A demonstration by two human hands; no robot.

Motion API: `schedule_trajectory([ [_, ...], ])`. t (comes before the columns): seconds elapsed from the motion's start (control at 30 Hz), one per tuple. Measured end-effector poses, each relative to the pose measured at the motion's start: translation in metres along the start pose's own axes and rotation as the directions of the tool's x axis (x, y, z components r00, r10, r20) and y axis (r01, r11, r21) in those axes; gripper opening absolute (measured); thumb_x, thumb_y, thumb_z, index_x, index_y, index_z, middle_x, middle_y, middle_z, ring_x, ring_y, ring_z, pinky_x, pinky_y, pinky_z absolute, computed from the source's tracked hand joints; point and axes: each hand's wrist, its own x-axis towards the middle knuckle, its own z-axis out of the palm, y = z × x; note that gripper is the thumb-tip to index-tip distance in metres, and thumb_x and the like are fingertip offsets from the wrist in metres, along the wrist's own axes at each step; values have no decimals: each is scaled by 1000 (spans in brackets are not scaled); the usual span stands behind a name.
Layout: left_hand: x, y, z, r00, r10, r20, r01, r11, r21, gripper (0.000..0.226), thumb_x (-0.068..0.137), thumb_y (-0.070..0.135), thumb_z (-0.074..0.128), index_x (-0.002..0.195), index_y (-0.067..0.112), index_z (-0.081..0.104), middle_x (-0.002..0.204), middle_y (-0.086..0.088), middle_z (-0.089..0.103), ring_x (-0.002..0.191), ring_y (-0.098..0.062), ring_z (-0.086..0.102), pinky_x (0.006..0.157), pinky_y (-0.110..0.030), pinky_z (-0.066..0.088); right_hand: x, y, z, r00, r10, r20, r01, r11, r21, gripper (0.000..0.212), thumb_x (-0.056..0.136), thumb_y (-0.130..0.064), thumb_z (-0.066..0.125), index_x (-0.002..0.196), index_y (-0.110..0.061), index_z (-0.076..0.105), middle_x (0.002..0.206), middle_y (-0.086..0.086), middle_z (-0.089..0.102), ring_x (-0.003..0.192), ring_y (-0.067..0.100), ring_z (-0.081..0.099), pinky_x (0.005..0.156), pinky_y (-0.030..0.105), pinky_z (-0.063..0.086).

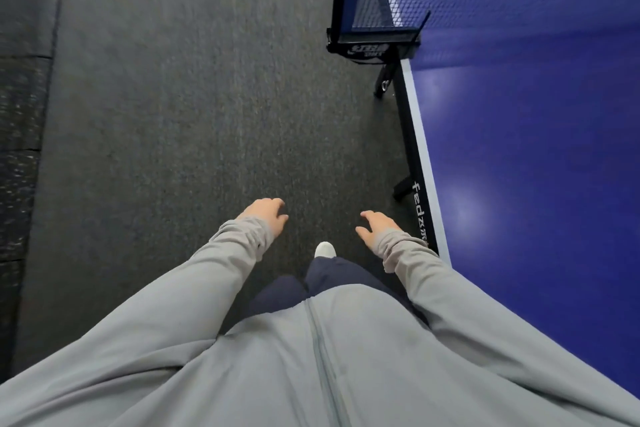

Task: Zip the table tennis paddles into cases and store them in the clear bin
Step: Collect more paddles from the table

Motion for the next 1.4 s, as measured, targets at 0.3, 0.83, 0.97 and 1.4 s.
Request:
schedule_trajectory([
  [0.3,77,-33,-94,999,-38,-39,35,997,-76,38,95,27,47,130,13,50,133,-9,54,126,-27,47,105,-36,37,76,-80,-72,999,-30,26,32,997,-72,50,96,-30,44,141,-12,32,142,11,41,130,28,41,107,38,34],
  [0.83,233,-211,-290,997,-71,-9,70,996,-52,37,95,29,46,129,13,51,130,-10,56,122,-28,50,101,-35,39,214,-338,-162,999,-33,-36,31,997,-65,51,95,-27,46,142,-11,31,145,11,38,134,28,36,111,39,30],
  [0.97,274,-221,-330,998,-55,6,55,998,-43,37,95,29,46,128,12,51,129,-10,58,121,-28,51,102,-34,39,250,-372,-193,1000,-20,-18,19,999,-46,51,95,-27,46,141,-10,32,144,12,39,133,28,37,110,39,31],
  [1.4,465,-137,-484,999,43,8,-43,998,46,38,95,27,46,130,11,50,131,-11,56,123,-28,49,103,-34,38,416,-401,-352,999,31,-37,-28,997,75,50,95,-28,45,140,-12,32,142,11,40,131,29,38,108,40,33],
])
